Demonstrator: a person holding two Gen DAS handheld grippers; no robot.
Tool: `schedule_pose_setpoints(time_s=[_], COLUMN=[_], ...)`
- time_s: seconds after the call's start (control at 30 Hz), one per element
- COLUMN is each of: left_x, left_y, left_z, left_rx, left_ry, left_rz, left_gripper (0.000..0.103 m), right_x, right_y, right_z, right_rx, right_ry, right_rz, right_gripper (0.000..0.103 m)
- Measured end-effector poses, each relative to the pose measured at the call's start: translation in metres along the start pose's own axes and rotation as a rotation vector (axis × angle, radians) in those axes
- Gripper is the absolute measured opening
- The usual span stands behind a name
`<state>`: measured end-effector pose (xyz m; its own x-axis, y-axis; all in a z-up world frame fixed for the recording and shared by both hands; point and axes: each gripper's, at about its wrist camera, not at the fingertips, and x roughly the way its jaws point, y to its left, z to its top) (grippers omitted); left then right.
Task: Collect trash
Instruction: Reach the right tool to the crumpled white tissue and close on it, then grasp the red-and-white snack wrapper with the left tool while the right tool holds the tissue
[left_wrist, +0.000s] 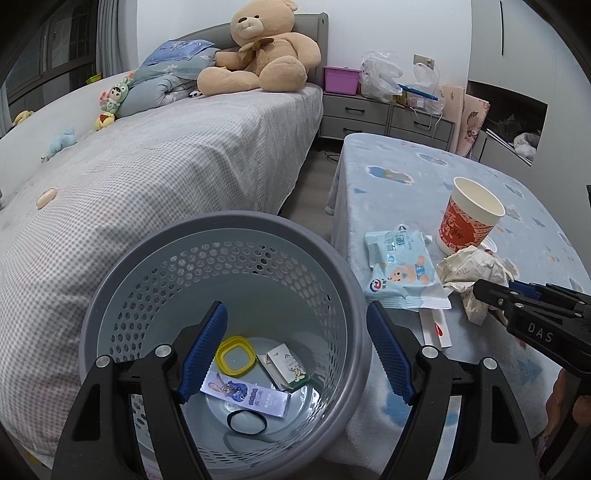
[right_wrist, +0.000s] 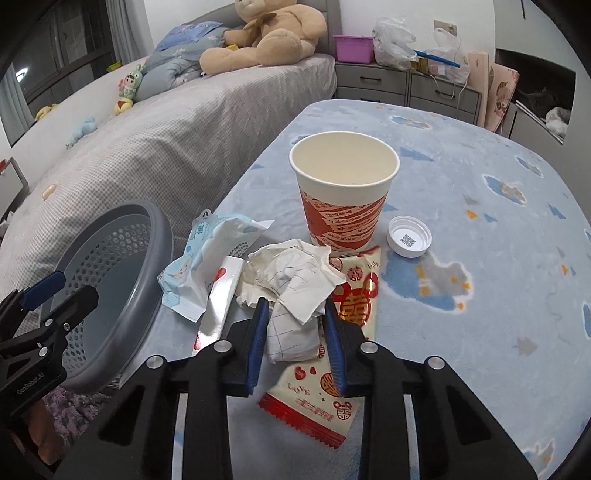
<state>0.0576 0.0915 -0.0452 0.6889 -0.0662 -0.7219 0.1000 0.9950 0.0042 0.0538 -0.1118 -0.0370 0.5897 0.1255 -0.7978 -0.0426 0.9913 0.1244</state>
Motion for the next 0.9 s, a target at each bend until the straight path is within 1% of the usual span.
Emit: schedule_pose_setpoints(time_s=[0.07,0.23,0.37,0.57,0.67,0.9], left_x=[0.000,-0.001,-0.004,-0.009,-0.013,-0.021], left_y=[-0.001,-0.003,-0.007,-0.021,-0.033,-0.065], left_z=[0.001,-0.001,-0.003,-0.007,-0.009,-0.014], left_rx=[0.003,0.011,0.018,0.044,0.058,0.057], left_ry=[-0.003,-0.012,-0.016,-0.012,-0.013,0.015], left_rz=[-0.001,0.003,-0.004,-0.032,-0.048,-0.118], left_gripper=[0.074,0.074,0.074,0.074,0.074,0.074], right_x=[-0.005,-0.024,-0.043,-0.075,-0.088,-0.108], right_y=[-0.003,-0.023,-0.039,-0.064,-0.083,-0.117], right_z=[-0.001,-0.006,-0.013,-0.023,-0.026,-0.039], right_rx=[0.013,0.081,0.105,0.136,0.168,0.216], right_ry=[-0.011,-0.028,-0.051,-0.088,-0.100,-0.129], right_rz=[0.004,0.062,0.058,0.053,0.068,0.051], right_gripper=[0.026,0.026,0.026,0.026,0.026,0.026])
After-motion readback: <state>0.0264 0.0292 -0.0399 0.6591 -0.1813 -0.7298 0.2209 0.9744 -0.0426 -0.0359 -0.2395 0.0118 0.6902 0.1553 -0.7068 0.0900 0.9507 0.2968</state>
